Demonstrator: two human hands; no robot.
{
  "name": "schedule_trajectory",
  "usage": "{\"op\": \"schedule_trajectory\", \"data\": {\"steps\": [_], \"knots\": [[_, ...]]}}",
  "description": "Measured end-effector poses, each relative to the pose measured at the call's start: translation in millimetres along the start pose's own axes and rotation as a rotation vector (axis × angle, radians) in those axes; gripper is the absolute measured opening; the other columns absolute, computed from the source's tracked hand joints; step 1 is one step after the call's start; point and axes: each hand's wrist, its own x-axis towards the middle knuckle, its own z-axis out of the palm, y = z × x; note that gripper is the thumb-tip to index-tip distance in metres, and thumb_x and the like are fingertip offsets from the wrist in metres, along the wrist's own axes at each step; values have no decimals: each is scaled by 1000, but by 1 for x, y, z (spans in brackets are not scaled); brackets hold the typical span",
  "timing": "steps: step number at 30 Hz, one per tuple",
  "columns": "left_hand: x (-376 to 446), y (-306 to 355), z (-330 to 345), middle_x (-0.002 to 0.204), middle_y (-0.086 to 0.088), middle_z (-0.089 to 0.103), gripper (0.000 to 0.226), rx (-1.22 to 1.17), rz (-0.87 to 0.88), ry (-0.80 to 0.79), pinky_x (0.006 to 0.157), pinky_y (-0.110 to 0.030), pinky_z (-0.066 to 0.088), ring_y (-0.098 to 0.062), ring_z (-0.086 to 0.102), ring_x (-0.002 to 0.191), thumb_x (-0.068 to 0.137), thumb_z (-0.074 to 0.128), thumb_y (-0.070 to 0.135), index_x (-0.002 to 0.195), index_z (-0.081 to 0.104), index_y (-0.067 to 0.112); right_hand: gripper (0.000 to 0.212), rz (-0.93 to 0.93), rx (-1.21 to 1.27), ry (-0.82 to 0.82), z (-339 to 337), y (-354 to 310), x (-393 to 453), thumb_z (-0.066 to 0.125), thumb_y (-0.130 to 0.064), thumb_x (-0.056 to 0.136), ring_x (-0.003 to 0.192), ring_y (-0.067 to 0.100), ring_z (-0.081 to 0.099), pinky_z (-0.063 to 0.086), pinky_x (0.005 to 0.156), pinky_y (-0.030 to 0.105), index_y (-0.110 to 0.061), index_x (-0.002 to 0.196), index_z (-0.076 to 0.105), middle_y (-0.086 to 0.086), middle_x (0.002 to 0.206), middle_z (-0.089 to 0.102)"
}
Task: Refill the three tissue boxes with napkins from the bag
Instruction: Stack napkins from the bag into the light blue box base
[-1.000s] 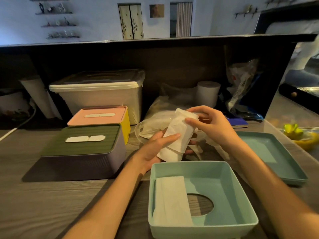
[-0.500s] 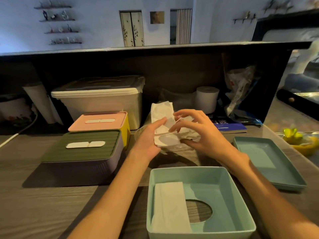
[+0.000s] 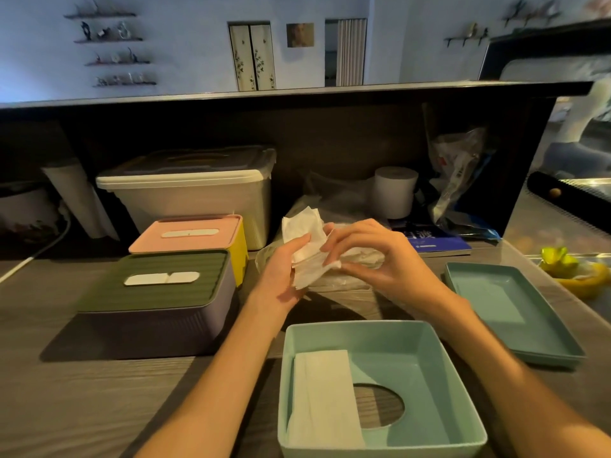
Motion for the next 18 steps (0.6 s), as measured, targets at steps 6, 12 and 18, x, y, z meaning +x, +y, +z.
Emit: {"op": "schedule_trajectory", "data": {"steps": [6, 12, 18], "knots": [[6, -4, 5, 91, -13, 76, 26, 57, -32, 74, 86, -45, 61, -26, 75, 85, 98, 59, 21, 118, 68, 7, 15, 218, 457, 143, -11, -6, 4, 71, -14, 94, 94, 13, 71, 57, 80, 26, -10, 108, 72, 1, 99, 76], [-6, -18, 11, 118, -11, 74, 48, 21, -65, -121, 90, -46, 58, -28, 73, 102, 104, 33, 55, 125, 60, 23, 18, 508, 492, 349, -1, 9, 3, 75, -26, 92, 87, 7, 72, 55, 70, 19, -14, 106, 74, -3, 95, 78], [-11, -28, 13, 116, -10, 75, 37, 216, -25, -164, 90, -40, 60, -27, 72, 107, 100, 58, 28, 136, 54, 18, 19, 608, 350, 367, 3, 17, 2, 75, -34, 92, 96, 7, 68, 48, 69, 15, -22, 106, 74, -8, 100, 74]]}}
